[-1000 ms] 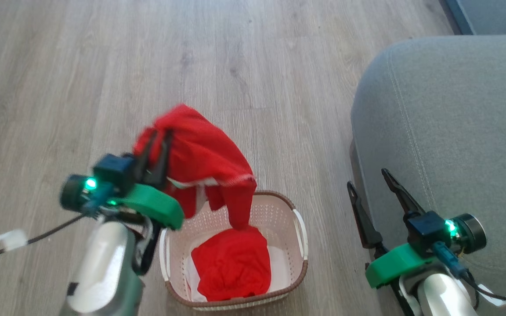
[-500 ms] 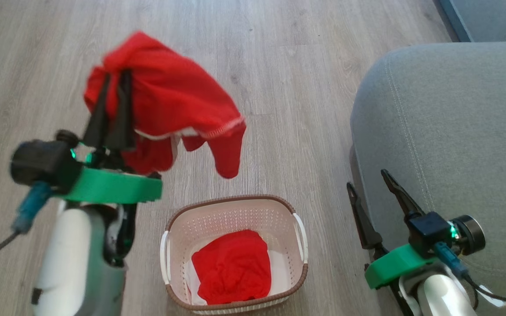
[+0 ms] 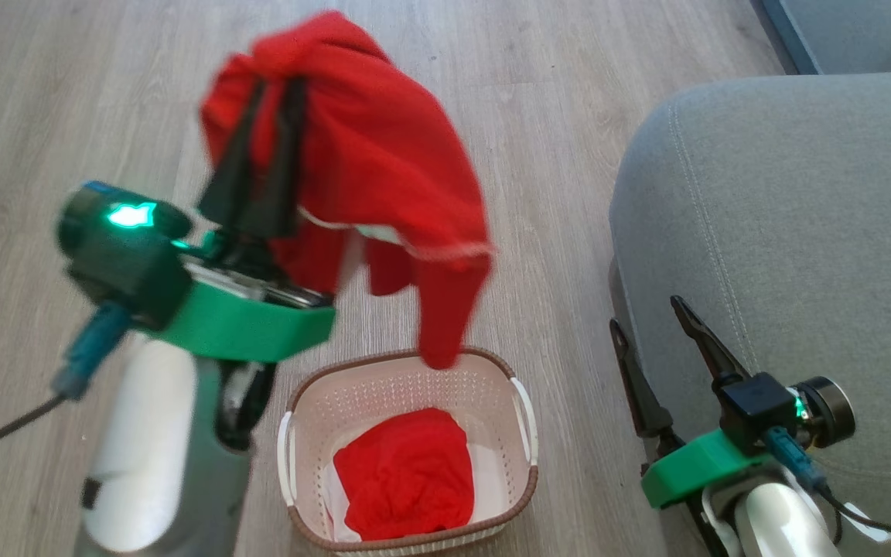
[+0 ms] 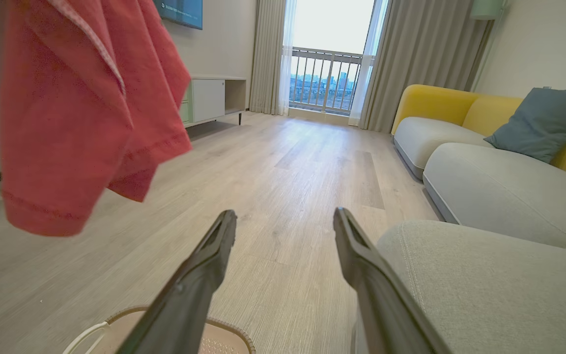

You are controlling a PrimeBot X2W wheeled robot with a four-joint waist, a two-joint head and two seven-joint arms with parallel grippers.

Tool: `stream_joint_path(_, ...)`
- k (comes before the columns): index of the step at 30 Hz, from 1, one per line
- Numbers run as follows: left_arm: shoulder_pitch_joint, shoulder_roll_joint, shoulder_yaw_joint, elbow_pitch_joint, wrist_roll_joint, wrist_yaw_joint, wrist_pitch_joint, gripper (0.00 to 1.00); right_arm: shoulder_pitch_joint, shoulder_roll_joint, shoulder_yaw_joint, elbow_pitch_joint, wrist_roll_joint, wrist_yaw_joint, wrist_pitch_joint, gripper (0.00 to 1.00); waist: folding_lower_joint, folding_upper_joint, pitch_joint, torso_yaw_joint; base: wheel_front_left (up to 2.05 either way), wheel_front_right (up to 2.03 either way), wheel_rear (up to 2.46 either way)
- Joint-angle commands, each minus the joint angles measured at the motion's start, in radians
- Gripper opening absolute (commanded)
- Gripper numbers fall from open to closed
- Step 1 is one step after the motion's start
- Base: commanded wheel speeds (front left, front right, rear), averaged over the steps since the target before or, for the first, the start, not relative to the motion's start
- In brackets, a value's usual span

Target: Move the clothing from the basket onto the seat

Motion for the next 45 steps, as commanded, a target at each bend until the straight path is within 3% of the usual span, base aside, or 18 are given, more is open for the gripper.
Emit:
stream_joint_path(1,-0.058,0.011,0.011,-0.02,0.003,-0.008,-0.005,0.0,-0.017,-0.002,0.026,-0.041,-0.003,0.0,-0.005,1.0,0.0001,0.0,0.001,-0.001,0.0,0.0,0.0)
stream_joint_path(9,-0.035,0.011,-0.108,0.018,0.0,-0.03,-0.005,0.0,-0.023,-0.015,0.055,-0.089,0.037,0.0,-0.005,1.0,0.0001,0.0,0.008,-0.005,0.0,0.0,0.0)
stream_joint_path(15,-0.035,0.011,-0.135,0.044,0.018,-0.035,-0.005,0.0,-0.024,-0.045,0.082,-0.146,0.063,0.0,-0.005,1.0,0.0001,0.0,0.016,-0.004,0.0,0.0,0.0)
stream_joint_path(28,-0.037,0.011,-0.135,0.059,0.044,-0.041,-0.005,0.0,-0.047,-0.2,0.265,-0.333,0.194,0.0,-0.005,1.0,0.0001,0.0,0.021,-0.008,0.0,0.0,0.0)
stream_joint_path(35,-0.036,0.011,-0.181,0.061,0.055,-0.044,-0.005,0.0,-0.076,-0.233,0.3,-0.304,0.198,0.0,-0.005,1.0,0.0001,0.0,0.021,0.001,0.0,0.0,0.0)
stream_joint_path(45,-0.04,0.016,-0.324,0.058,0.07,-0.046,-0.005,0.0,-0.118,-0.248,0.322,-0.228,0.201,0.0,-0.005,1.0,0.0001,0.0,0.02,0.02,0.0,0.0,0.0)
